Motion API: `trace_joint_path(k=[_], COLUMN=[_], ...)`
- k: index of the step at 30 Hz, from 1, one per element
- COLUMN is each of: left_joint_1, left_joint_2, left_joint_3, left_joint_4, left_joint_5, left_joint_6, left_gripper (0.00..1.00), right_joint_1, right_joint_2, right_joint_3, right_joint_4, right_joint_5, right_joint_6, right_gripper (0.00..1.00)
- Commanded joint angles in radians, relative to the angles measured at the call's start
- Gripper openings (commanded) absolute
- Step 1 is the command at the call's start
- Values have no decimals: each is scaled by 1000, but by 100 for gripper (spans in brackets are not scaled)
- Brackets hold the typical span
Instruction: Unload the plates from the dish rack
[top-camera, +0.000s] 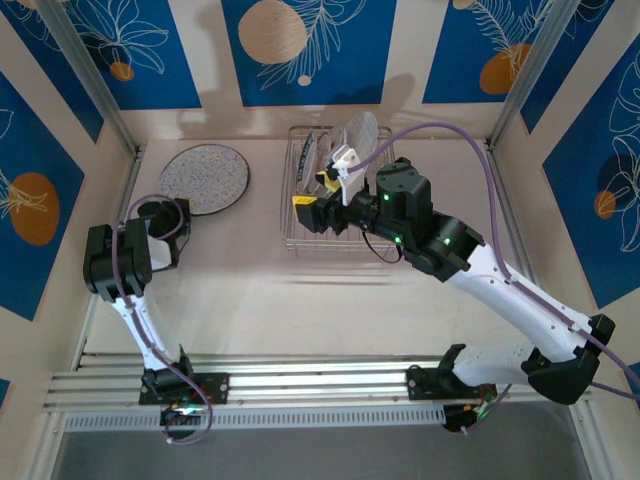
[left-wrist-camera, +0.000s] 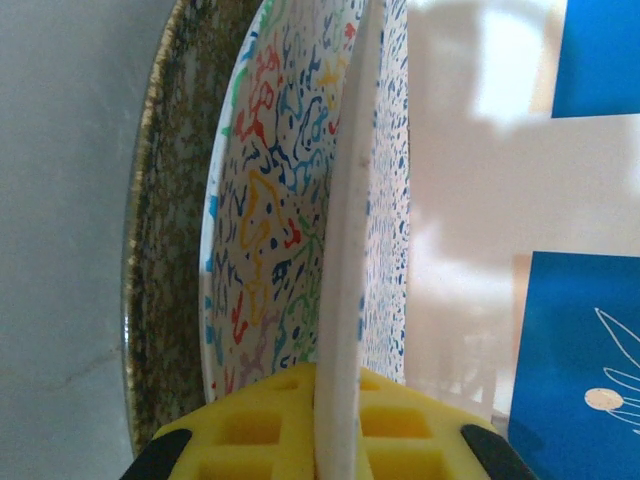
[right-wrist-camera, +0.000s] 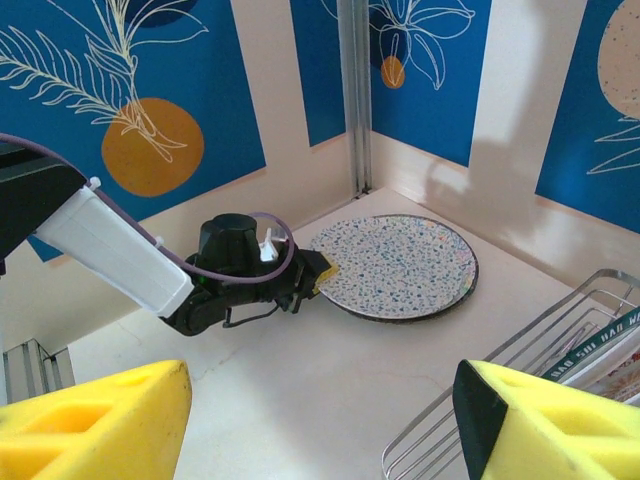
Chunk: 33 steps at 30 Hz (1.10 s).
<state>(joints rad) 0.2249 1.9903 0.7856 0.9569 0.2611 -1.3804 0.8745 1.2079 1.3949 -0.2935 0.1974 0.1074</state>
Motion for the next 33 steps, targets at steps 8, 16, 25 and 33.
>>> trace_joint_path(k=[8, 16, 25, 33], left_joint_1=[14, 14, 14, 20], left_joint_2=[15, 26, 14, -3], left_joint_3=[69, 104, 132, 153], left_joint_4=[-1, -59, -141, -229], left_joint_5=[35, 54, 67, 79], left_joint_6=[17, 17, 29, 36], left_gripper=[0, 4, 19, 31], right_joint_1=[-3, 1, 3, 6], right_joint_2=[-2, -2, -1, -5], right_joint_3=[27, 29, 35, 35], right_joint_4=[-3, -7, -19, -25], right_joint_5=[-8, -4, 4, 8], right_joint_6=[26, 29, 34, 38], right_gripper=[71, 71, 71, 71])
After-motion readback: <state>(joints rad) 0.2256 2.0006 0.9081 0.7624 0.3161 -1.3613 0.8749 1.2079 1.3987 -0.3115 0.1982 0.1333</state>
